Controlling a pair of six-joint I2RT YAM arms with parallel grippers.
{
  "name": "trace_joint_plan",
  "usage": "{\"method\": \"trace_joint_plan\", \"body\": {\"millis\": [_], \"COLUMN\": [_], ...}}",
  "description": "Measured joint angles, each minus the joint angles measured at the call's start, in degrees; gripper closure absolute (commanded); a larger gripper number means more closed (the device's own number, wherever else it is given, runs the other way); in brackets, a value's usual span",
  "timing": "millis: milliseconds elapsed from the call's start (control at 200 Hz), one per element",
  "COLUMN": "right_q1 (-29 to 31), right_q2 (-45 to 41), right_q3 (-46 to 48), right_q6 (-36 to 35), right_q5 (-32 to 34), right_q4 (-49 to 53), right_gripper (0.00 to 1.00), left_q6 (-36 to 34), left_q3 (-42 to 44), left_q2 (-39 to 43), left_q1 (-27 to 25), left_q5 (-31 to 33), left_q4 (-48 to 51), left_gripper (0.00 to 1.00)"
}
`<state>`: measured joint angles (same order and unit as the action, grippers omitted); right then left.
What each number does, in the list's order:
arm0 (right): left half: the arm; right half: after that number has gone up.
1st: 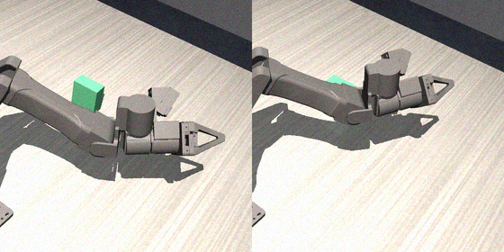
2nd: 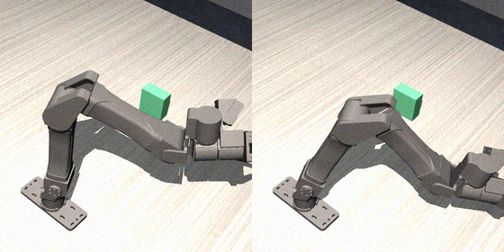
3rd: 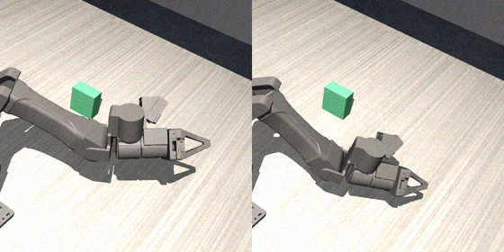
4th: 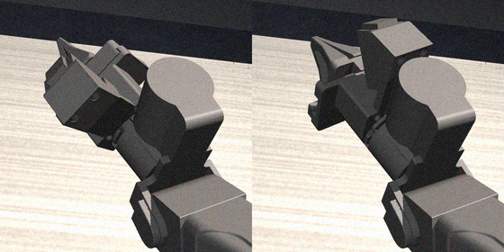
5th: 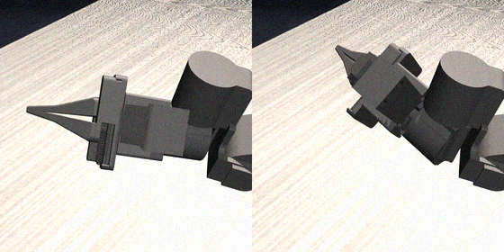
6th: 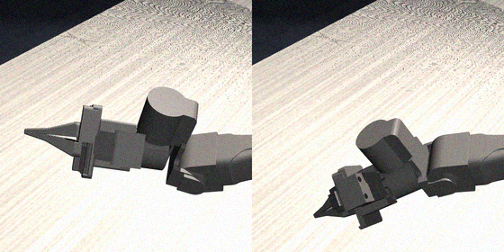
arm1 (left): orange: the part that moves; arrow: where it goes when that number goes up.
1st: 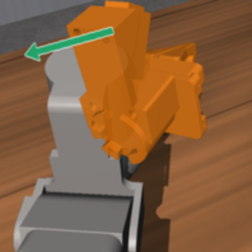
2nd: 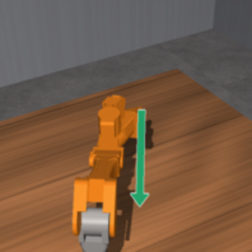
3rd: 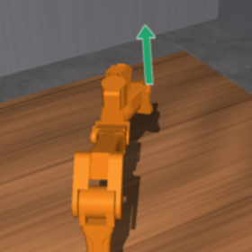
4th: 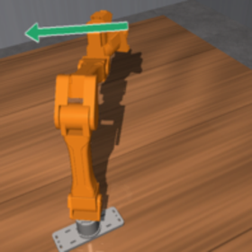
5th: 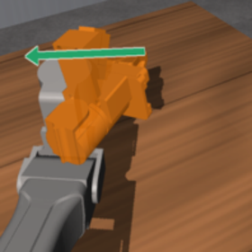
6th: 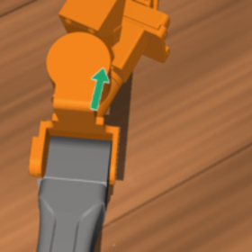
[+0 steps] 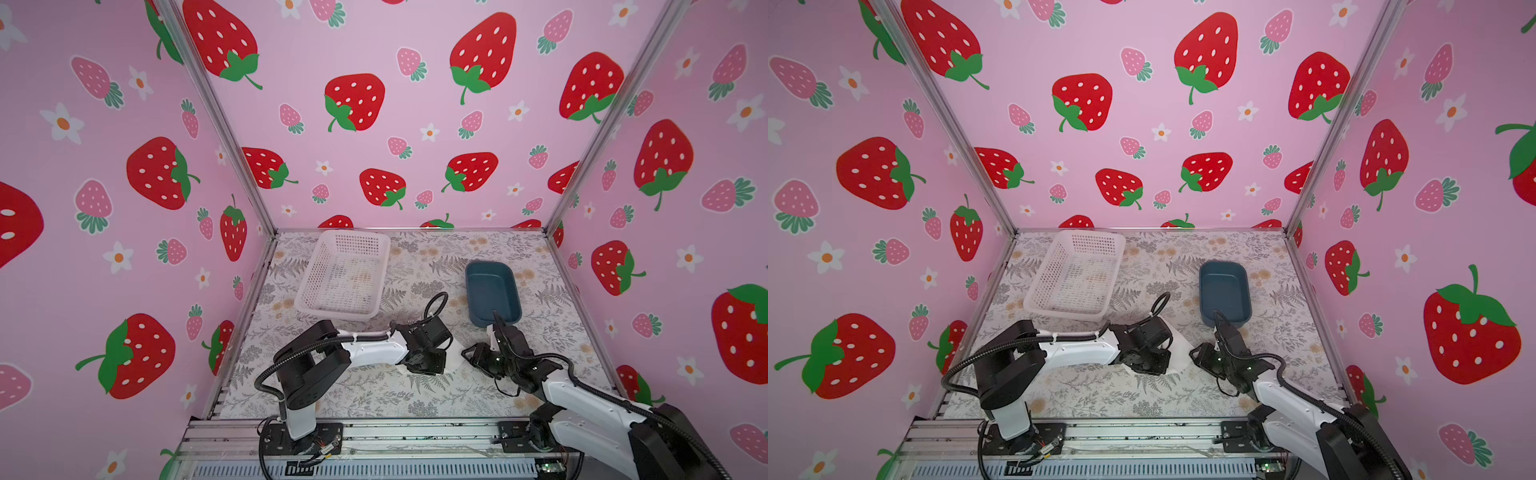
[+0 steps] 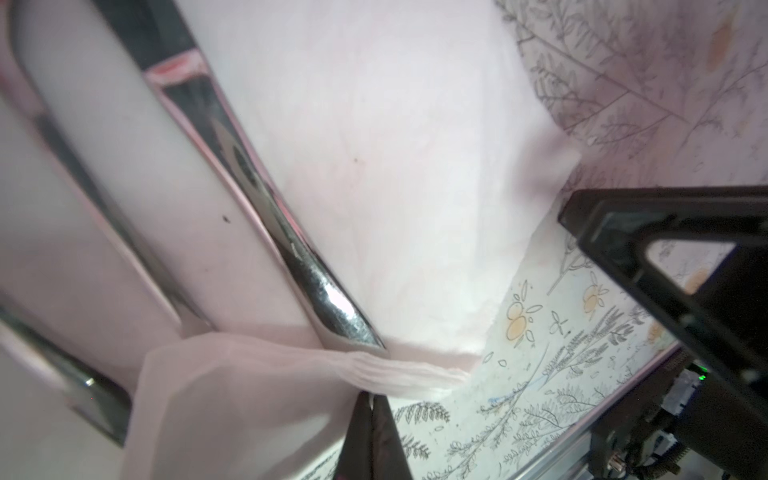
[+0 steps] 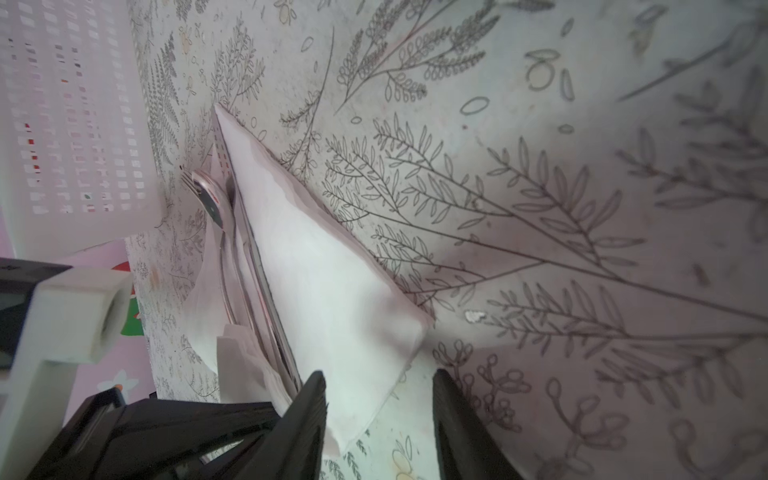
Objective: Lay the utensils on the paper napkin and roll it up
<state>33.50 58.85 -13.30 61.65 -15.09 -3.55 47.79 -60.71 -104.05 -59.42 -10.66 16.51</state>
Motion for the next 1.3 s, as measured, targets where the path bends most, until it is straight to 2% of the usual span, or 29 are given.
{"method": "trace_joint_plan", "body": {"millis": [330, 635, 975, 1301], "right_q1": [-0.04, 1.42, 5.35, 10.14], "right_q2": [7.17, 4.68, 6.49, 4.28], "right_q3": [0.66, 4.87, 6.19, 7.67], "right_q6": [1.33, 3.63, 10.34, 20.22], "right_q5": [-3.48, -5.90, -6.73, -3.58], "right_q4": [-11.58, -16.70, -22.23, -22.53], "right_gripper": [0.54, 0.52, 0.50, 0.49], "left_q6": [-0.02, -0.02, -0.02, -0.02], "left_q3": [0.00, -0.11, -0.13, -0.31], "left_q2": [0.00, 0.00, 0.00, 0.00], "left_q1": [0.00, 0.00, 0.00, 0.00], "left_q5": [0.11, 0.15, 0.13, 0.13], "left_q4": [0.09, 0.28, 0.35, 0.39], "left_gripper": [0.98, 0.98, 0.98, 0.98]}}
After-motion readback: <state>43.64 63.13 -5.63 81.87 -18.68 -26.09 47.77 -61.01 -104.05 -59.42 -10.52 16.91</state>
